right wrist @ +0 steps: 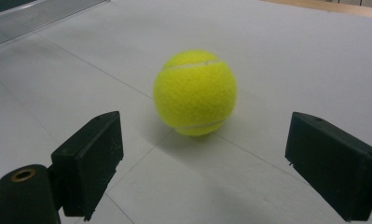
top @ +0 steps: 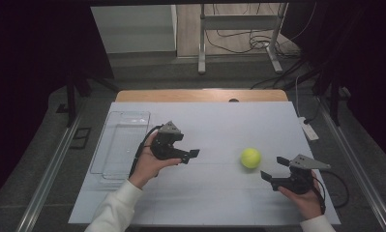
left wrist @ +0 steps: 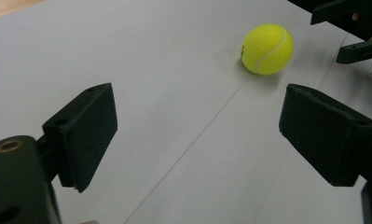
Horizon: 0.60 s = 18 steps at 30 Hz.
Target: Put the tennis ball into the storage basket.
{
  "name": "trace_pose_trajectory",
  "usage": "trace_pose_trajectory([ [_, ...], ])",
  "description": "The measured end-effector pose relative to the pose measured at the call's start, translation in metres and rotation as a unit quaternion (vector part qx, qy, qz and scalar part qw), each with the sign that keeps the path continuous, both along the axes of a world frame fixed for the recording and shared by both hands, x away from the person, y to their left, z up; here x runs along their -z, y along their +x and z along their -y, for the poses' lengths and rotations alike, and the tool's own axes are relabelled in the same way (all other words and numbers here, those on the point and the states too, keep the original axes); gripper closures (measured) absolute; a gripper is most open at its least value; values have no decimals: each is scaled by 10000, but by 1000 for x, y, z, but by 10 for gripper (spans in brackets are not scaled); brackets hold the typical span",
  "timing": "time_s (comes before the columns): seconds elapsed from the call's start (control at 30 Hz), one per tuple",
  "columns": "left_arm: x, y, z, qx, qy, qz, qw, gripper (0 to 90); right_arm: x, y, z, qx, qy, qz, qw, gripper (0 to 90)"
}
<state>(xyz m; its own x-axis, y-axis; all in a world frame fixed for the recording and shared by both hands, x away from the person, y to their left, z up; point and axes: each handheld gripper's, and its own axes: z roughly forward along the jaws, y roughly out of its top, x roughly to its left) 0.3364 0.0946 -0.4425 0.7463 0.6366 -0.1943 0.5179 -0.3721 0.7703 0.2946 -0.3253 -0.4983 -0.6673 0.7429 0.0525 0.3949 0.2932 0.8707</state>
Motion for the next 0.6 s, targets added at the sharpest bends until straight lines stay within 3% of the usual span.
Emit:
trace_pose_trajectory([
  [0.6,1,5,13,129,48,-2,9999,126,1,0,-1,-24,-33,-16,10000,114],
])
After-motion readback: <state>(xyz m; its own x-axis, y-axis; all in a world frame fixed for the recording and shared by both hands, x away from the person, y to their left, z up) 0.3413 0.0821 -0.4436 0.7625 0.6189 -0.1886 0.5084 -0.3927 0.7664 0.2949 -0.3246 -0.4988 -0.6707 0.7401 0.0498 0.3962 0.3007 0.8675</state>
